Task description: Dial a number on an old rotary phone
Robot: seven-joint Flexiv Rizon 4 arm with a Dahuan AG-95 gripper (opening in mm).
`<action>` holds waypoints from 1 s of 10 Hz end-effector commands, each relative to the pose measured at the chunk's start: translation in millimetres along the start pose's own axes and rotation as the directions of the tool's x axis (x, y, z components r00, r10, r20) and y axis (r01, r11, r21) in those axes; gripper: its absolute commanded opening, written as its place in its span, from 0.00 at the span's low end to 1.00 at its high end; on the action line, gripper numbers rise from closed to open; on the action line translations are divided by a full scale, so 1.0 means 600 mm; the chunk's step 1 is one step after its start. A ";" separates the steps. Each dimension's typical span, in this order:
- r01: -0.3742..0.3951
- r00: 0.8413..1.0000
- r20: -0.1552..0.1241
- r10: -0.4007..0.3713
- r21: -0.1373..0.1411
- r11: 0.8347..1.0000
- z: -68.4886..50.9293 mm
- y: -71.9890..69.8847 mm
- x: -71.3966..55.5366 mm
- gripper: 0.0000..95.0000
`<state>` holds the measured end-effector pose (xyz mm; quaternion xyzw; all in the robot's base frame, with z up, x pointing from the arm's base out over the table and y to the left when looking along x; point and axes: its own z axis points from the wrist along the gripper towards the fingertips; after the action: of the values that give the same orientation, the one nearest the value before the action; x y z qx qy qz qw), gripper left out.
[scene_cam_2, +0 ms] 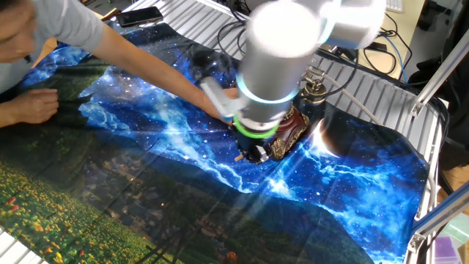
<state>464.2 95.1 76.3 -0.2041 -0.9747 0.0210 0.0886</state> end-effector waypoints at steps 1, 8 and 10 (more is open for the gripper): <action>0.058 0.997 -0.054 -0.060 -0.048 0.997 -0.018 -0.014 0.009 0.00; 0.099 0.995 0.009 -0.098 -0.061 0.993 -0.031 -0.033 0.003 0.00; 0.093 0.996 0.006 -0.092 -0.055 0.994 -0.033 -0.036 0.004 0.00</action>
<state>455.5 77.4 98.3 -0.1621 -0.9834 -0.0085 0.0807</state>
